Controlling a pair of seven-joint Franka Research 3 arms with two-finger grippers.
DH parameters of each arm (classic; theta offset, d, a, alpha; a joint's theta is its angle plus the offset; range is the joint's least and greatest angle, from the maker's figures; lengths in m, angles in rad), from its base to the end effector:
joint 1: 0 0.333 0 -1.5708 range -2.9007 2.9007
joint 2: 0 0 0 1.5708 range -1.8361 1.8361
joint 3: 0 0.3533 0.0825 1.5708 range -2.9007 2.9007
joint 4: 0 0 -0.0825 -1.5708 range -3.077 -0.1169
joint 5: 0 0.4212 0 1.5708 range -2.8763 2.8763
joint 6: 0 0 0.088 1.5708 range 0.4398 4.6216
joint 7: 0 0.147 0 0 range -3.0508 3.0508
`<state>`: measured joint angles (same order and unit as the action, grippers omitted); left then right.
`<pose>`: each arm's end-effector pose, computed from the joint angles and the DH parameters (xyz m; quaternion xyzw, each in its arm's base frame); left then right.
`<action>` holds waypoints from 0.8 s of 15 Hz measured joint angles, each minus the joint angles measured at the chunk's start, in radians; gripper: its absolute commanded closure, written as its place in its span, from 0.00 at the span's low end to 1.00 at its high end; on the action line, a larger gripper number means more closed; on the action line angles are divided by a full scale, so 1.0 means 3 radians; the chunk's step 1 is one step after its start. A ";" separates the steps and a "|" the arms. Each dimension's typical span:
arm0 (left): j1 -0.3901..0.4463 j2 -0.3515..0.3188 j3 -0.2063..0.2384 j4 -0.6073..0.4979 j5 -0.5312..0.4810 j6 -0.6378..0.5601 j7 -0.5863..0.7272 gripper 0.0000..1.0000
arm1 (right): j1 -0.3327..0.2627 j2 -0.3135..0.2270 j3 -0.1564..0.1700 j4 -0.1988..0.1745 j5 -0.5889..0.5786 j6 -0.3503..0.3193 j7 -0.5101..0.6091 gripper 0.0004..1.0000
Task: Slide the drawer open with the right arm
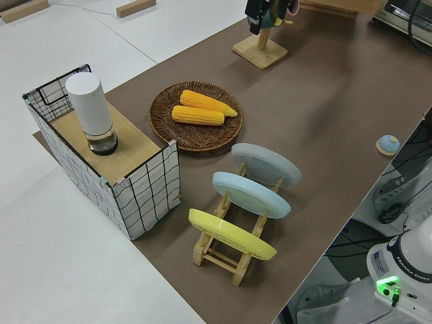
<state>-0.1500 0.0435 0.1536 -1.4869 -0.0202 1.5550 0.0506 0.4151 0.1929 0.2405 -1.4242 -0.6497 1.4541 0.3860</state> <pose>0.6068 -0.0029 0.6373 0.9996 -0.0239 0.0127 0.0064 0.5707 0.3008 0.5982 0.9448 0.1156 0.0824 0.2953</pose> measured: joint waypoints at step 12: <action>0.0000 0.0000 0.0000 0.0000 0.0000 0.0000 0.0000 0.00 | -0.0889 -0.0449 -0.0884 0.0018 0.2001 0.0005 -0.1178 0.01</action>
<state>-0.1500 0.0435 0.1536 -1.4869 -0.0202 1.5550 0.0506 0.1484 0.0582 -0.0248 -1.4188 -0.0495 1.4556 0.0327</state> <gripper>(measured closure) 0.000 0.009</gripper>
